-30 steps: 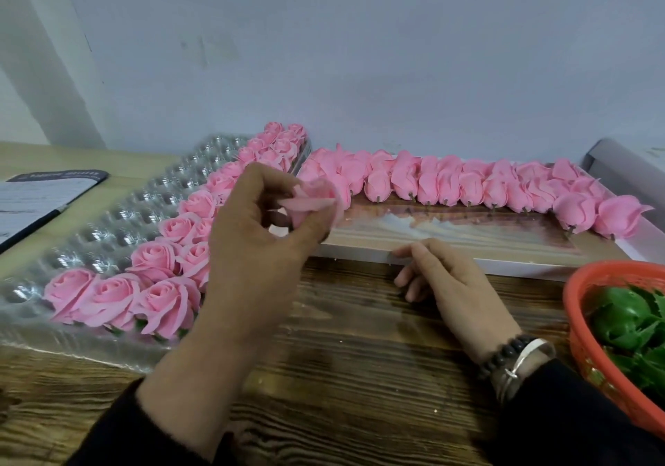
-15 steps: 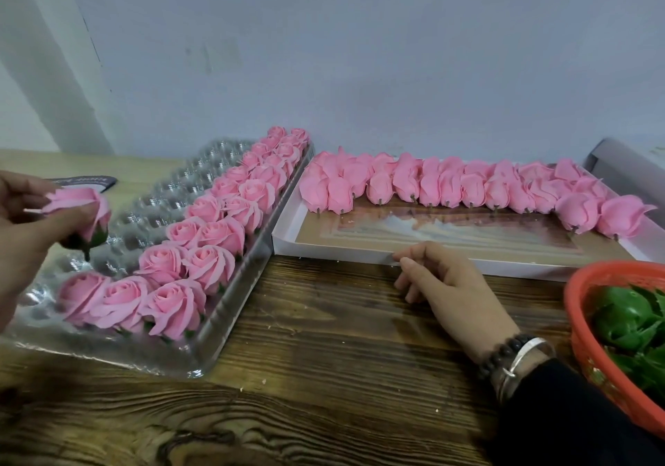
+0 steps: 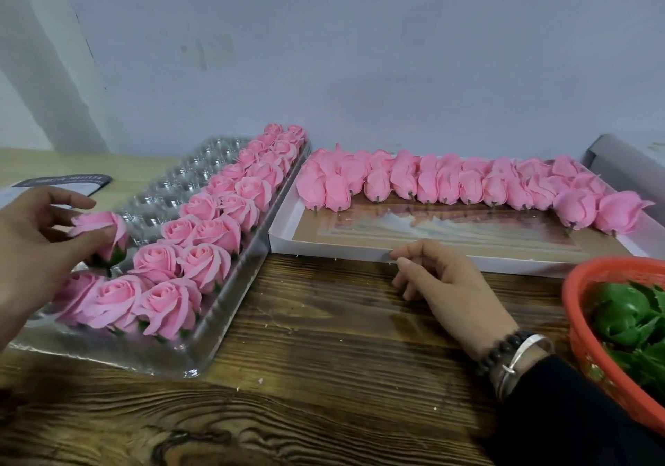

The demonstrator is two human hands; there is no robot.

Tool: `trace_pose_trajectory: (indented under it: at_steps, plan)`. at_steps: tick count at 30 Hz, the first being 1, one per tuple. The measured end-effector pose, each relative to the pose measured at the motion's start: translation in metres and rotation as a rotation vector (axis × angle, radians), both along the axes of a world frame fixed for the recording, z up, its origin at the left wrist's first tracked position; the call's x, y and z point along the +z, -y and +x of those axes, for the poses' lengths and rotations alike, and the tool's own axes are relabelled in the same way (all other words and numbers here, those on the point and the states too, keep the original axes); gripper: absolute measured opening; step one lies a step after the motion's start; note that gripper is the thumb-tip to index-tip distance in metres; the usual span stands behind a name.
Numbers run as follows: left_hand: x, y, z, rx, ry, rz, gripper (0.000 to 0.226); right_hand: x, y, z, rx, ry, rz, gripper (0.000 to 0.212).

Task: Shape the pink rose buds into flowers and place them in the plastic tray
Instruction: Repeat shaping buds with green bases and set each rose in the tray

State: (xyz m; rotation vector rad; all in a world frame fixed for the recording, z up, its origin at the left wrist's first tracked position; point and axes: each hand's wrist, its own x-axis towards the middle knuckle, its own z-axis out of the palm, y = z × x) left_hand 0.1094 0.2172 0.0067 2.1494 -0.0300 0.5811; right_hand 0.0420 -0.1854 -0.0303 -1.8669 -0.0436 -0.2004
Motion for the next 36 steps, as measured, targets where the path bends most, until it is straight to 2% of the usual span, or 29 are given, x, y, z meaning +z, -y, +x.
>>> trace_pose_trajectory:
  at_steps: [5, 9, 12, 18, 23, 33, 36]
  plan:
    - [-0.008, 0.001, 0.004, -0.02, -0.158, 0.017, 0.046, 0.0, 0.001, 0.0, 0.009, -0.017, -0.011, 0.013]
    - [-0.013, -0.001, -0.002, -0.006, -0.174, 0.125, 0.038, 0.0, 0.001, 0.0, 0.011, -0.002, -0.015, 0.015]
    - [-0.012, -0.011, 0.006, -0.015, -0.188, 0.184, 0.043, 0.001, 0.001, -0.001, 0.016, -0.007, -0.023, 0.014]
    - [-0.01, -0.007, 0.012, -0.047, -0.15, 0.381, 0.021, 0.001, 0.0, -0.001, 0.025, -0.01, -0.018, 0.015]
    - [-0.014, -0.009, 0.021, -0.01, -0.15, 0.511, 0.034, 0.0, 0.001, 0.0, 0.025, -0.016, -0.019, 0.016]
    - [-0.019, -0.021, 0.021, 0.005, -0.217, 0.551, 0.033, 0.0, -0.001, 0.0, 0.03, 0.002, 0.014, 0.019]
    - [-0.007, -0.008, 0.006, 0.003, -0.209, 0.495, 0.038, 0.001, -0.002, -0.001, 0.034, -0.006, 0.028, 0.018]
